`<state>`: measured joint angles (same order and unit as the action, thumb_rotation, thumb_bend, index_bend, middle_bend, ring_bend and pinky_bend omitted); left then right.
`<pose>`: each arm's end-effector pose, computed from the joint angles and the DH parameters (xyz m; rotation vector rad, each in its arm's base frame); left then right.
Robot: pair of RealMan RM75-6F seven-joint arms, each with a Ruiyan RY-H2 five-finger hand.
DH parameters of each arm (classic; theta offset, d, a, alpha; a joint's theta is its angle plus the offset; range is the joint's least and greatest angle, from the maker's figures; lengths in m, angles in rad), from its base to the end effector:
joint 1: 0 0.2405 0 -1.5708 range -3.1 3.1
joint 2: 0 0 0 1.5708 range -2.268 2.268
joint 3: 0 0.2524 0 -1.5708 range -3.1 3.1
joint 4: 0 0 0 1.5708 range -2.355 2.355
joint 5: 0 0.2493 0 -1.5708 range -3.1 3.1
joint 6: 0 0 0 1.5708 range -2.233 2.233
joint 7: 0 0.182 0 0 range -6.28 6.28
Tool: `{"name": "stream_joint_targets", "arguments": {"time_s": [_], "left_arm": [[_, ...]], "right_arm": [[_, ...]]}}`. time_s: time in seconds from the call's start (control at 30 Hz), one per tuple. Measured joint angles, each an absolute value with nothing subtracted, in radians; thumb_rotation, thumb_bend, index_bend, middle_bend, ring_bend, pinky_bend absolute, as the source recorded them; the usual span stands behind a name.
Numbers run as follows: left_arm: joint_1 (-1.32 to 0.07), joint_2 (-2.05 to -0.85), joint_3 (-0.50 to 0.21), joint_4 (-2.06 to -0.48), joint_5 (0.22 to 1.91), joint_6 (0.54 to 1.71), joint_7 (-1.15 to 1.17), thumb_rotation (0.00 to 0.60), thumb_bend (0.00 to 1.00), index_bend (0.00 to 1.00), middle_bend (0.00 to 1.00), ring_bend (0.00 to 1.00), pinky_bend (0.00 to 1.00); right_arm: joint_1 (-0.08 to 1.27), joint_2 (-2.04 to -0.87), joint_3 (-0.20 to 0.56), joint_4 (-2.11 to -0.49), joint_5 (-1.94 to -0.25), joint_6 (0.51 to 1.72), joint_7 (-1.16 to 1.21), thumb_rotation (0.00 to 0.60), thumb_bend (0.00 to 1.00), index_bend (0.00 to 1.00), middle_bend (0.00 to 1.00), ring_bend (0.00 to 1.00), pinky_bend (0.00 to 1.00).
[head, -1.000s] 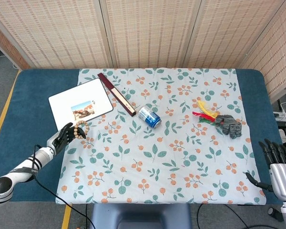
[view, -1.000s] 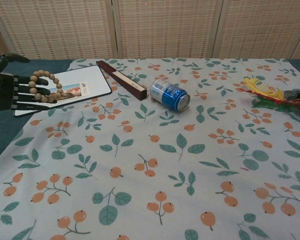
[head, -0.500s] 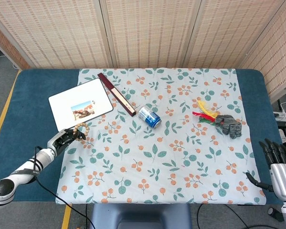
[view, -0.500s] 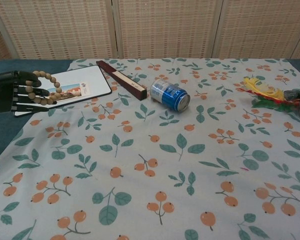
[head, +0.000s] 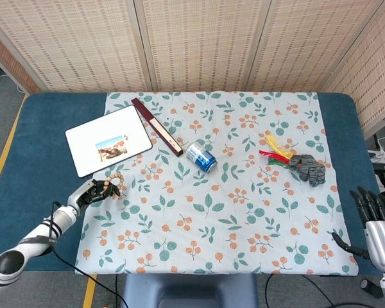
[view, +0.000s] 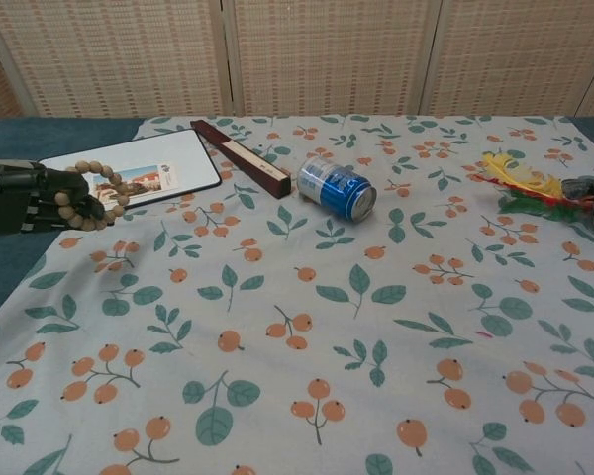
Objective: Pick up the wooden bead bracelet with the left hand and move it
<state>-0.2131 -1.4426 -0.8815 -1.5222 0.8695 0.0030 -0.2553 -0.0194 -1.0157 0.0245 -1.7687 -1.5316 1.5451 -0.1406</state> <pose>-0.2292 0.3900 0.0041 -1.0750 -2.3308 -1.1478 -0.3112 -0.1819 0.1419 1.3677 -0.8634 0.7992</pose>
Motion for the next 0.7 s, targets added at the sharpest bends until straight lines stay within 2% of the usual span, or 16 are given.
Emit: {"name": "stream_joint_targets", "arguments": {"time_s": [0.2, 0.33, 0.43, 0.5, 0.57, 0.6, 0.67, 0.7], "left_arm": [[-0.149, -1.509, -0.781, -1.563, 1.191, 0.206, -0.125, 0.600, 1.00, 0.56, 0.48, 0.21, 0.00], [-0.135, -1.553, -0.649, -1.546, 1.450, 0.397, -0.098, 0.600, 1.00, 0.53, 0.46, 0.20, 0.00], [-0.142, -1.585, -0.529, -1.497, 1.615, 0.558, -0.106, 0.600, 0.99, 0.44, 0.42, 0.18, 0.00], [-0.151, -1.604, -0.461, -1.457, 1.690, 0.653, -0.117, 0.600, 0.91, 0.34, 0.38, 0.16, 0.00], [-0.164, -1.624, -0.391, -1.406, 1.762, 0.759, -0.139, 0.600, 0.74, 0.24, 0.34, 0.14, 0.00], [-0.170, -1.631, -0.361, -1.383, 1.789, 0.802, -0.149, 0.600, 0.68, 0.20, 0.32, 0.12, 0.00], [-0.188, -1.643, -0.289, -1.328, 1.836, 0.888, -0.168, 0.600, 0.52, 0.07, 0.21, 0.06, 0.00], [-0.196, -1.644, -0.260, -1.307, 1.848, 0.913, -0.172, 0.600, 0.49, 0.04, 0.18, 0.04, 0.00]], "right_arm": [[-0.017, -1.017, 0.022, -1.771, -1.535, 1.539, -0.144, 0.395, 0.15, 0.00, 0.00, 0.00, 0.00], [-0.017, -1.016, 0.021, -1.772, -1.537, 1.539, -0.143, 0.396, 0.15, 0.00, 0.00, 0.00, 0.00], [-0.019, -1.013, 0.021, -1.772, -1.538, 1.542, -0.139, 0.396, 0.15, 0.00, 0.00, 0.00, 0.00], [-0.021, -1.011, 0.021, -1.773, -1.538, 1.545, -0.136, 0.395, 0.15, 0.00, 0.00, 0.00, 0.00], [-0.021, -1.009, 0.022, -1.773, -1.538, 1.546, -0.133, 0.394, 0.15, 0.00, 0.00, 0.00, 0.00], [-0.022, -1.008, 0.022, -1.773, -1.538, 1.546, -0.132, 0.395, 0.15, 0.00, 0.00, 0.00, 0.00], [-0.022, -1.007, 0.022, -1.774, -1.539, 1.546, -0.131, 0.395, 0.15, 0.00, 0.00, 0.00, 0.00], [-0.022, -1.007, 0.021, -1.774, -1.539, 1.547, -0.131, 0.395, 0.15, 0.00, 0.00, 0.00, 0.00]]}}
